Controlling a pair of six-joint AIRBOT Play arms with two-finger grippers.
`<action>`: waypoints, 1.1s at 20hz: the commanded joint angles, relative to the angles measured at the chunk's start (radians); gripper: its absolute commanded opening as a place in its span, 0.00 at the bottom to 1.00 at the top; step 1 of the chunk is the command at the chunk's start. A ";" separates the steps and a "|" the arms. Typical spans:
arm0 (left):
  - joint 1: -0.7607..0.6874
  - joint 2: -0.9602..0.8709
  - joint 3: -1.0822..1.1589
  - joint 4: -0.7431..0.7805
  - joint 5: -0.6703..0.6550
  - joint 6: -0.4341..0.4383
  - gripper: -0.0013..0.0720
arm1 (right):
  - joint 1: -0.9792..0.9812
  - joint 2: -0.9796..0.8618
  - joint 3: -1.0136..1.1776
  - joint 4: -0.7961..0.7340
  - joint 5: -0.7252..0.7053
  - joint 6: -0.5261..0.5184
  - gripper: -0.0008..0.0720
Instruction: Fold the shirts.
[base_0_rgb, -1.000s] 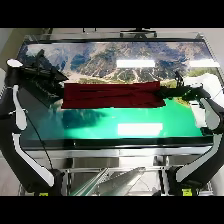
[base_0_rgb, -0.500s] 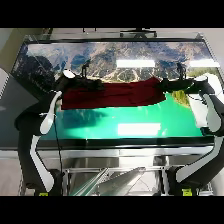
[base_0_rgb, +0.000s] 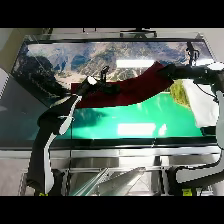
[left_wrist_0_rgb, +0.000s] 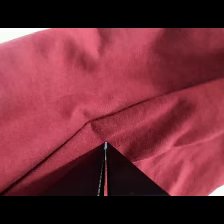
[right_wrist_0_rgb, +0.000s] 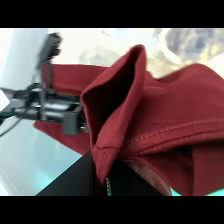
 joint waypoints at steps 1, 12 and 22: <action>-0.006 -0.025 0.108 -0.010 -0.097 -0.029 0.02 | 0.034 0.027 0.001 0.006 0.002 0.001 0.04; 0.452 0.520 0.070 -0.006 -0.589 -0.048 0.02 | 0.706 -0.132 0.002 0.570 -0.768 -0.301 0.04; 0.522 0.637 -0.056 -0.007 -0.684 -0.001 0.02 | 1.025 -0.536 0.299 1.084 -0.865 -0.776 0.98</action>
